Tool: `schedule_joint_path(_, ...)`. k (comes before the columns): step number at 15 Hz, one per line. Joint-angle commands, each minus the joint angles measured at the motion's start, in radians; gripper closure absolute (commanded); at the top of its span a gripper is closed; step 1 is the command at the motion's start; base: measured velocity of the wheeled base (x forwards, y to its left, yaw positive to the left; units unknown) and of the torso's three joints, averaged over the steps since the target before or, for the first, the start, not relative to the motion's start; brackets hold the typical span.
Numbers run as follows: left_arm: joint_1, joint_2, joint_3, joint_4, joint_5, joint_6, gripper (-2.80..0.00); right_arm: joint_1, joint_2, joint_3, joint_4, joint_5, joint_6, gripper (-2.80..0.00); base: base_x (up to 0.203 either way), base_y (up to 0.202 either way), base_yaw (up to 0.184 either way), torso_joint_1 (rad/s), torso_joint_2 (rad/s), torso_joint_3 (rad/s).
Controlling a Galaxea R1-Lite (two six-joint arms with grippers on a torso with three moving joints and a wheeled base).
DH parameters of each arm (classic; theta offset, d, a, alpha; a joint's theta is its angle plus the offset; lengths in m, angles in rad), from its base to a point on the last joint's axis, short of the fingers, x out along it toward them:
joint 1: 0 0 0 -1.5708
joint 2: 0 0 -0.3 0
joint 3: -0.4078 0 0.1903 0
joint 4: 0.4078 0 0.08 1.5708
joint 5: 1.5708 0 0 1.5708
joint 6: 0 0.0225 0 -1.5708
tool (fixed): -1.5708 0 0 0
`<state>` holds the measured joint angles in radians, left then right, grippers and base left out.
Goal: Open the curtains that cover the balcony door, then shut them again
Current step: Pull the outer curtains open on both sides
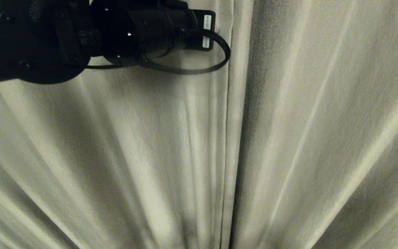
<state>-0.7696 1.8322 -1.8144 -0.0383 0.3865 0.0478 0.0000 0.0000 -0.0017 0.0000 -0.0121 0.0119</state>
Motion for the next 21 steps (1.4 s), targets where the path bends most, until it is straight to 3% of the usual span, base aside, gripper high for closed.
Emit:
schedule_joint_path(1, -0.002, 0.007, -0.002, -0.002, 0.003, 0.0, 0.0, 0.0, 0.0, 0.0, -0.001, 0.0, 0.0, 0.0, 0.0, 0.0, 0.0, 0.0, 0.0, 0.0)
schedule_joint_path(13, 0.043, -0.006, 0.0, 0.002, 0.029, 0.012, 0.0, 0.0, 0.0, 0.002, 0.0, 0.0, 0.0, 0.0, 0.0, 0.0, 0.0, 0.0, 0.0, 0.0)
schedule_joint_path(21, 0.232, -0.08, 0.01, 0.007, -0.019, 0.046, 0.0, 0.0, 0.0, 0.0, 0.0, 0.0, 0.0, 0.0, 0.0, 0.0, 0.0, 0.0, 0.0, 0.0)
